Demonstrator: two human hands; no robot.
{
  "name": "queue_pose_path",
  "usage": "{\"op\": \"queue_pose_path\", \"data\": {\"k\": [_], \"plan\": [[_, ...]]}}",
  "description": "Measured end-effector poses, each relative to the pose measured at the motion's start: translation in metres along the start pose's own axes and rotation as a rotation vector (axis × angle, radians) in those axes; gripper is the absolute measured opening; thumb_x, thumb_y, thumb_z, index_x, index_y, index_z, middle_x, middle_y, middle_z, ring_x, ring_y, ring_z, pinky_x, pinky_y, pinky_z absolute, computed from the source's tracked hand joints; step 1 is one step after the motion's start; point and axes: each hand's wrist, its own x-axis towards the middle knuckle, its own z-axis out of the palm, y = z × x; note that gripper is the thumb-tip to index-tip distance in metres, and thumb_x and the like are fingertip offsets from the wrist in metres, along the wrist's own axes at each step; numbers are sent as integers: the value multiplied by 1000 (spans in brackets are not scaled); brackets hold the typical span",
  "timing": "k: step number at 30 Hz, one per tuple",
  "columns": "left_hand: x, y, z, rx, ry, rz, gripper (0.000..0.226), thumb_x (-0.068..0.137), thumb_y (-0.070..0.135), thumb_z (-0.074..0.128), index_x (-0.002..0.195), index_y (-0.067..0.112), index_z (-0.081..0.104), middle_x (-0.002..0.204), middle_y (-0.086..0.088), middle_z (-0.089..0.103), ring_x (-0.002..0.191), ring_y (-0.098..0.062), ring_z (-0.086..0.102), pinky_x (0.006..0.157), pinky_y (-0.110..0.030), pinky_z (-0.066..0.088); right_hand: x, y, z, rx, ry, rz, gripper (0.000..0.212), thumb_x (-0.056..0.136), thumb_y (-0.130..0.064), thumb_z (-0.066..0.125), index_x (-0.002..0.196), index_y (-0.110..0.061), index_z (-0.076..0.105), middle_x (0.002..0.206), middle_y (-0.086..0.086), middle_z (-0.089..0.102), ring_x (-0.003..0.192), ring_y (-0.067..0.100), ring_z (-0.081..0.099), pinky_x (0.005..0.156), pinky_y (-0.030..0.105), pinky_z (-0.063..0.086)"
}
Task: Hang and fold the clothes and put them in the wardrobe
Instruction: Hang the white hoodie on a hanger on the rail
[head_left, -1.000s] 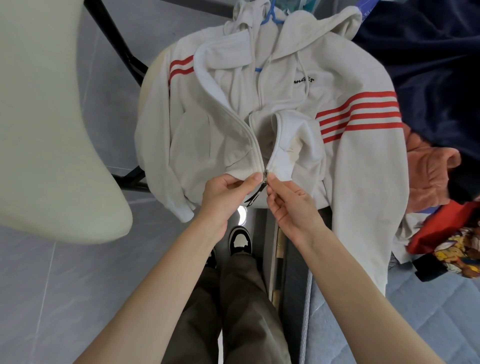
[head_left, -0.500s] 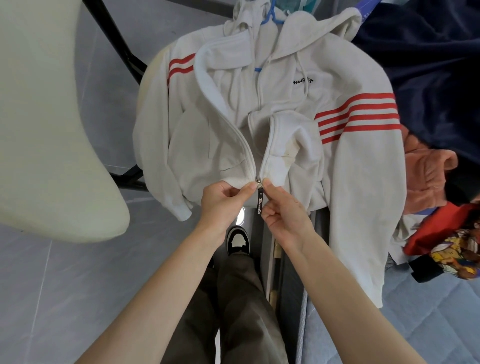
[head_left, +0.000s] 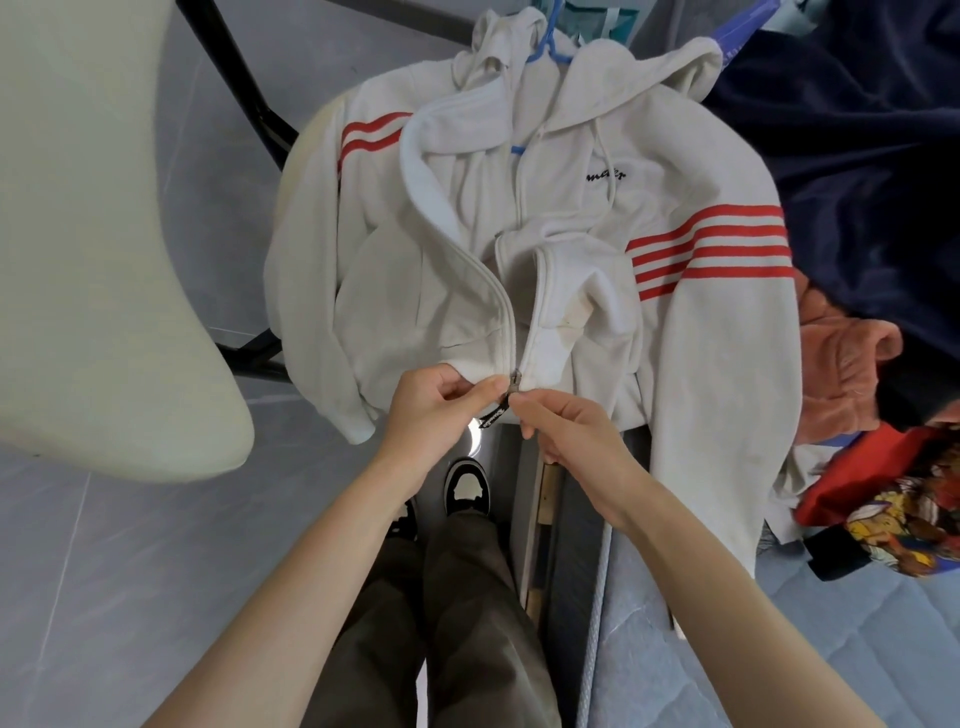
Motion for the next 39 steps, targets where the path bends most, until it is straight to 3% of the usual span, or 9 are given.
{"op": "queue_pose_path", "data": {"k": [4, 8, 12, 16, 22, 26, 32, 36, 39], "plan": [[0, -2, -1, 46, 12, 15, 7, 82, 25, 73, 77, 21, 71, 66, 12, 70, 58, 7, 59, 51, -5, 39, 1, -5, -2, -72, -74, 3, 17, 90, -30, 63, 75, -24, 70, 53, -12, 44, 48, 2, 34, 50, 16, 30], [0, -12, -4, 261, 61, 85, 24, 81, 27, 74, 68, 10, 65, 53, 11, 56, 47, 3, 46, 47, -7, 33, 5, -14, -12, -64, -103, 52, 21, 93, -21, 59, 75, -16, 67, 49, -8, 35, 43, 4, 29, 45, 16, 27], [-6, -25, 3, 342, 96, 68, 33, 82, 27, 73, 58, 20, 52, 46, 15, 50, 47, 4, 46, 47, -8, 35, 15, -22, -14, -41, -90, 146, 24, 93, -25, 60, 73, -13, 63, 46, -12, 33, 41, 4, 26, 42, 16, 27], [-3, -30, 6, 324, 92, 8, 21, 84, 28, 70, 78, 9, 67, 69, 5, 65, 64, -5, 57, 60, -16, 43, 21, -33, -12, -46, -87, 213, 20, 91, -21, 63, 73, -13, 60, 43, -14, 36, 36, 3, 25, 37, 15, 24], [-19, -46, 7, 444, 36, 33, 49, 87, 18, 65, 52, 16, 30, 49, 8, 30, 43, -5, 30, 45, -14, 28, 30, -50, -16, 6, -50, 238, 26, 94, -24, 58, 70, -14, 59, 47, -11, 38, 39, 4, 24, 39, 16, 18], [-23, -54, -3, 454, 54, -1, 54, 85, 18, 68, 47, 18, 30, 42, 13, 27, 37, -2, 37, 42, -12, 29, 29, -50, -10, -26, -63, 248, 24, 94, -24, 58, 72, -13, 60, 52, -8, 38, 40, 4, 24, 38, 16, 20], [-28, -70, -15, 437, 40, -154, 57, 87, 23, 66, 48, 19, 25, 40, 12, 22, 35, -8, 25, 39, -17, 25, 40, -75, -9, 138, 39, 227, 22, 95, -16, 56, 73, -13, 58, 69, -2, 48, 38, 4, 25, 34, 15, 22], [-23, -67, -22, 452, -11, -247, 48, 90, 23, 62, 52, 14, 33, 51, 1, 34, 45, -10, 32, 42, -14, 24, 38, -79, -9, 17, 98, 152, 17, 92, -20, 58, 76, -14, 57, 57, -7, 43, 39, 5, 27, 37, 17, 23], [-22, -54, -30, 641, -146, -307, 35, 92, 32, 54, 74, 4, 61, 76, -8, 66, 70, -23, 61, 67, -28, 49, 29, -76, -1, -132, 54, 140, 18, 91, -22, 58, 74, -16, 57, 45, -10, 32, 41, 8, 24, 40, 19, 21]]}}
